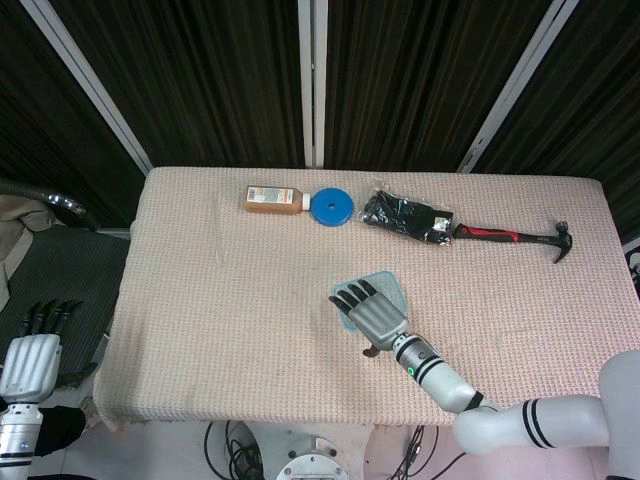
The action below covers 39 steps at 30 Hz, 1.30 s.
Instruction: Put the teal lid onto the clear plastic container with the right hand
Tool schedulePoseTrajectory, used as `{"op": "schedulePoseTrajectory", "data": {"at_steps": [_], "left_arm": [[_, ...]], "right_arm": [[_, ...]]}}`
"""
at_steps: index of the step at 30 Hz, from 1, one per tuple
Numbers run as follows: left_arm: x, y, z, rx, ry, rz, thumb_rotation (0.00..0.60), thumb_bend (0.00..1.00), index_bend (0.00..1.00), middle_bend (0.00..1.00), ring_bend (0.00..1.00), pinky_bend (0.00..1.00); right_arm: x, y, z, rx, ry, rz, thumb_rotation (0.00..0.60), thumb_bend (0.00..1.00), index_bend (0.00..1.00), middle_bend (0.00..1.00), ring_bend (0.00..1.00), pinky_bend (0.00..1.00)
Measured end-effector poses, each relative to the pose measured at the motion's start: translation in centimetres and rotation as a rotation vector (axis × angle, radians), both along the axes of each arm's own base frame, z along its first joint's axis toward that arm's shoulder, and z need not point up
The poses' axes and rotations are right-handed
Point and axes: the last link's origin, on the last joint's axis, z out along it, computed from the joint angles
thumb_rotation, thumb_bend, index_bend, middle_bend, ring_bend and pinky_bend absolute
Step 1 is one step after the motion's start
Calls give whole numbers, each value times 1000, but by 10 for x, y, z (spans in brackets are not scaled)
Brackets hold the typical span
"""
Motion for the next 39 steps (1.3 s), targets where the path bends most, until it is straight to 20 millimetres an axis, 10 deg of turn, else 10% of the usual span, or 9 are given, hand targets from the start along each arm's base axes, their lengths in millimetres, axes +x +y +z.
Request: {"op": "schedulePoseTrajectory", "data": {"at_steps": [20, 39], "left_arm": [[10, 0, 1, 3, 15, -18, 600, 32, 157, 131, 46, 0], [12, -2, 3, 12, 22, -20, 600, 32, 150, 131, 46, 0]], "right_arm": [[-32, 49, 30, -7, -141, 73, 600, 0, 0, 209, 0, 0], [-47, 48, 26, -7, -154, 45, 600, 0, 0, 202, 0, 0]]}}
